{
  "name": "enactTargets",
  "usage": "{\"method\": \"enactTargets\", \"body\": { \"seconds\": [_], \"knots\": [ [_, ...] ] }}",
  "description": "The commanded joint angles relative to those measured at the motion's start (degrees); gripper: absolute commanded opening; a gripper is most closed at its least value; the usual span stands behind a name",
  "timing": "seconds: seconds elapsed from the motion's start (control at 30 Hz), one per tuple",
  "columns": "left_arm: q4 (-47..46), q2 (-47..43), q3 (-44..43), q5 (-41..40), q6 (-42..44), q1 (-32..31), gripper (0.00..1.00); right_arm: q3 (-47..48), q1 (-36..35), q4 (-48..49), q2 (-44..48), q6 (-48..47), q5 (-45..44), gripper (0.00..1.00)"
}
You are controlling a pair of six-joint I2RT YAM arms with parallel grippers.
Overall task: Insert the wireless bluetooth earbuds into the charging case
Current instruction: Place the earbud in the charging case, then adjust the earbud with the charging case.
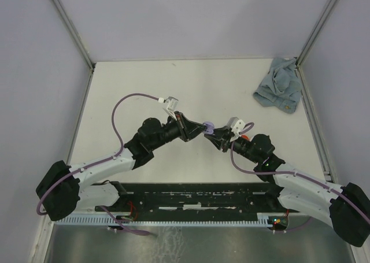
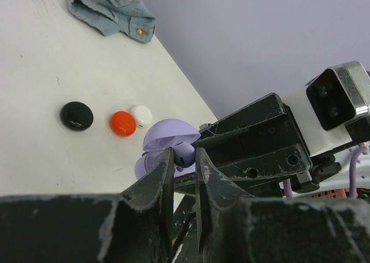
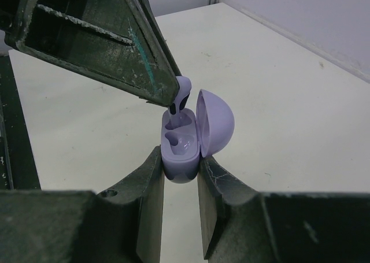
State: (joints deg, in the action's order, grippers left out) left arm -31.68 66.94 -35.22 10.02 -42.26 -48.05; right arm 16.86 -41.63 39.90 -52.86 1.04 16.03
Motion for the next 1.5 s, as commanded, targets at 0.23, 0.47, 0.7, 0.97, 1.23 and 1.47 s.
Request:
{"method": "enactTargets", "body": {
  "seconds": [0.23,0.47,0.7,0.97,1.23,1.47],
  "knots": [
    [-3.3,0.7,0.3,-0.5,-5.0,-1.2,0.1,-0.4,-0.1,3.6,1.5,0.4,0.0,0.06],
    [-0.8,0.4,0.9,-3.9,-5.0,-1.3,0.14,-0.5,-0.1,3.6,2.1,0.4,-0.2,0.07],
    [2.1,-0.3,0.7,-6.4,-4.5,-1.2,0.28,-0.5,-0.2,3.6,2.3,0.7,-0.3,0.07],
    [4.5,-1.2,0.3,-8.5,-3.8,-1.3,0.41,-0.7,-0.1,3.6,2.8,1.2,-0.2,0.07],
    [7.2,-2.8,-0.7,-9.0,-1.7,-1.2,0.47,-0.8,-0.2,3.0,2.9,0.9,-0.9,0.07],
    [11.2,-2.3,-2.9,-9.1,1.0,-1.2,0.5,-0.6,-0.1,2.8,2.3,0.8,-1.1,0.07]
  ]
}}
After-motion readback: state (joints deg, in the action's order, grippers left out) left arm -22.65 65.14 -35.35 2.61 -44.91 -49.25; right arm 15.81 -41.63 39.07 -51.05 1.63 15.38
